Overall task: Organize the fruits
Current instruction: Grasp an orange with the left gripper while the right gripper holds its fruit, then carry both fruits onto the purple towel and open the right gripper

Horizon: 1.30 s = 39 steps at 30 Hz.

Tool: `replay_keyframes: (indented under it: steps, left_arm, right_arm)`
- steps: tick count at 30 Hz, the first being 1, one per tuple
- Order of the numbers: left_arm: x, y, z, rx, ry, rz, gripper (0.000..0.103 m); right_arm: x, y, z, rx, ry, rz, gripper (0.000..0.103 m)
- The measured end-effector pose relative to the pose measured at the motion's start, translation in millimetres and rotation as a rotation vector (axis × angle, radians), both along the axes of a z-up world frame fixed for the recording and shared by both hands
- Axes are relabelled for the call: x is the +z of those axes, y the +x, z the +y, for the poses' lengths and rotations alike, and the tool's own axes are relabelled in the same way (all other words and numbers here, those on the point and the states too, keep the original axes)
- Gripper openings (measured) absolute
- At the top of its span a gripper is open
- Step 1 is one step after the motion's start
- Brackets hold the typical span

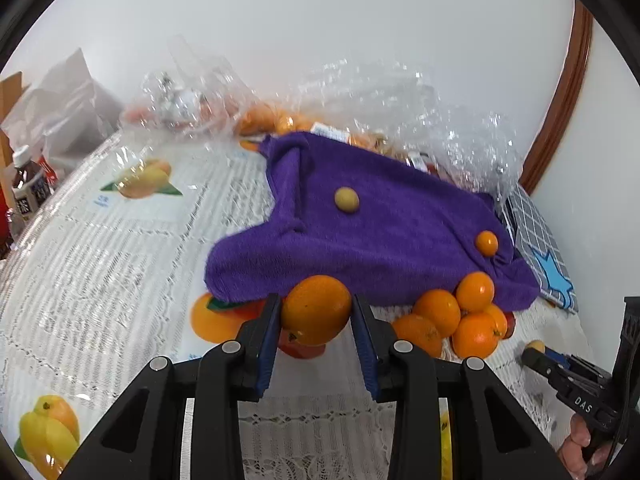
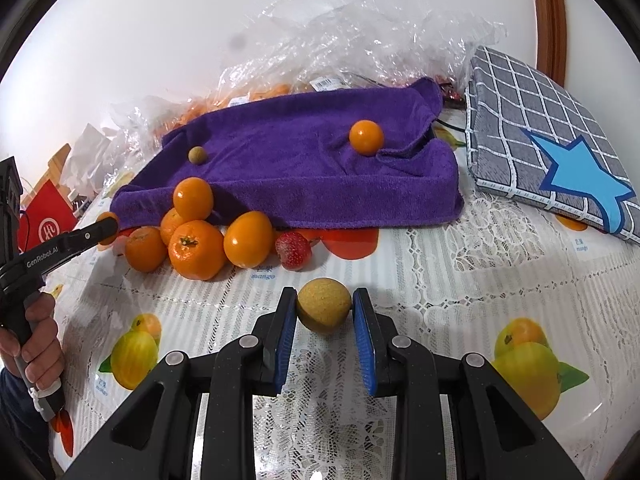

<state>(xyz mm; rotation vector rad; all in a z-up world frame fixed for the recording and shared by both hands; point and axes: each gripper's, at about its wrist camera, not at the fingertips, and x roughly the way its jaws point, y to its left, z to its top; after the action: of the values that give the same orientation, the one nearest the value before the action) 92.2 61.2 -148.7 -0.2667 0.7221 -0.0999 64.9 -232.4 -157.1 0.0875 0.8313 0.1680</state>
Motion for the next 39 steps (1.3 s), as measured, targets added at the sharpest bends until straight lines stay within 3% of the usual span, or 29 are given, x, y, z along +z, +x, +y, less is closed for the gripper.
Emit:
replay_keyframes:
  steps: [15,20,23,29,35,39]
  left_arm:
    - [14,-6,-2,0.009,0.041,-0.07,0.033]
    - [26,-1,0,0.01,0.032,-0.079,0.033]
    - [41,7,-3,0.029,0.082,-0.121,0.033]
    - [58,39,-10,0.054,0.091,-0.143,0.033]
    - [49,74,-23,0.047,0.088,-0.125,0.033]
    - [32,88,-26,0.034,0.055,-0.095,0.033]
  right_arm:
    - [12,0,-7,-0.013,0.042,-0.021,0.028]
    - [44,11,-10,-0.021,0.034,-0.093,0.028]
    - [62,23,-10,-0.021,0.017,-0.141,0.028]
    - [80,61,-15,-0.032,0.048,-0.175,0.028]
    - [75,93,-17,-0.028,0.081,-0.162,0.028]
    - [50,104,-19,-0.034,0.094,-0.116,0.028]
